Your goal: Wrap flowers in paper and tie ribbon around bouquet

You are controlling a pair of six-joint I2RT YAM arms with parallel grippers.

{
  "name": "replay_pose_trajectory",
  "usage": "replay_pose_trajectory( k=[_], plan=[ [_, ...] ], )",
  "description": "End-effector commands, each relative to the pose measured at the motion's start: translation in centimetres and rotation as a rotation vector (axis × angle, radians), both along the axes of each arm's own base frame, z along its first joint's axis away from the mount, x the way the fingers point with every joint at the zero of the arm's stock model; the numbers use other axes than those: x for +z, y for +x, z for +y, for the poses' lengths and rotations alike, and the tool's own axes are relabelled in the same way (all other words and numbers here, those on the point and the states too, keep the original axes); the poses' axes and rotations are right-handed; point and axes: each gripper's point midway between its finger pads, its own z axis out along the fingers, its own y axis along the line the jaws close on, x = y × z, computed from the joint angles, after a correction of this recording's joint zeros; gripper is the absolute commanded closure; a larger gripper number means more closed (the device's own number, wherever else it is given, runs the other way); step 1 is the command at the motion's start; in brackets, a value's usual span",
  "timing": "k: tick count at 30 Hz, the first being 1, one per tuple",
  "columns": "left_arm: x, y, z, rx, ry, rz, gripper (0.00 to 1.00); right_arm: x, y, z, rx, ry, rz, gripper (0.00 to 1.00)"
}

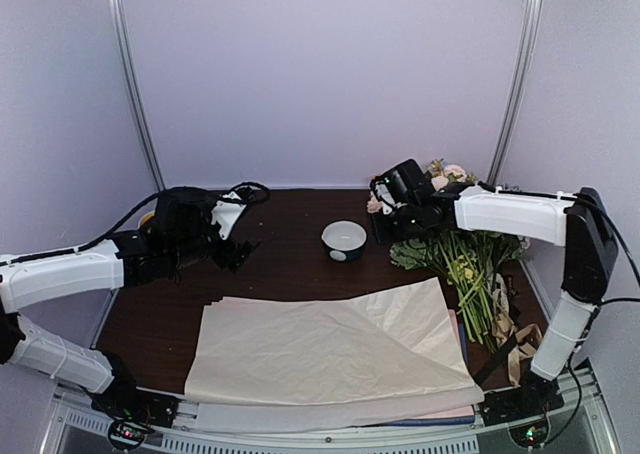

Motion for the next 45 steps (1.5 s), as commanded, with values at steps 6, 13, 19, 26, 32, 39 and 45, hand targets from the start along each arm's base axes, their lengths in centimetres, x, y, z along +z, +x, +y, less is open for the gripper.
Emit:
replay_pose_trajectory(
  k=[6, 13, 19, 26, 32, 39, 45],
  plan=[
    [-3.9, -0.1, -1.1, -0.006, -0.01, 0.131, 0.12, -6.2, 2.2, -0.5, -0.16, -0.287, 0.215, 0.94],
    [-6.4, -0.1, -0.6, 0.052, -0.031, 0.191, 0.12, -8.6, 3.8, 1.8, -0.163, -0.231, 0.243, 0.95],
    [-7.5, 0.0, -0.5, 0.067, -0.018, 0.207, 0.12, -10.4, 5.2, 5.7, -0.093, -0.152, 0.289, 0.93],
    [-8.2, 0.4, -0.3, 0.086, 0.015, 0.207, 0.12, -9.7, 7.0, 12.4, -0.016, 0.016, 0.291, 0.91],
    [-8.2, 1.7, -2.5, 0.013, 0.048, 0.2, 0.21, -6.8, 8.3, 17.2, 0.061, 0.156, 0.188, 0.91],
    [-8.1, 4.3, -10.6, -0.316, 0.159, 0.231, 0.44, -2.5, 8.7, 10.4, -0.042, 0.064, 0.138, 0.95],
    [-9.4, 4.7, -16.8, -0.599, 0.21, 0.275, 0.58, 2.2, 7.0, -1.1, -0.232, 0.062, 0.05, 0.95]
  ],
)
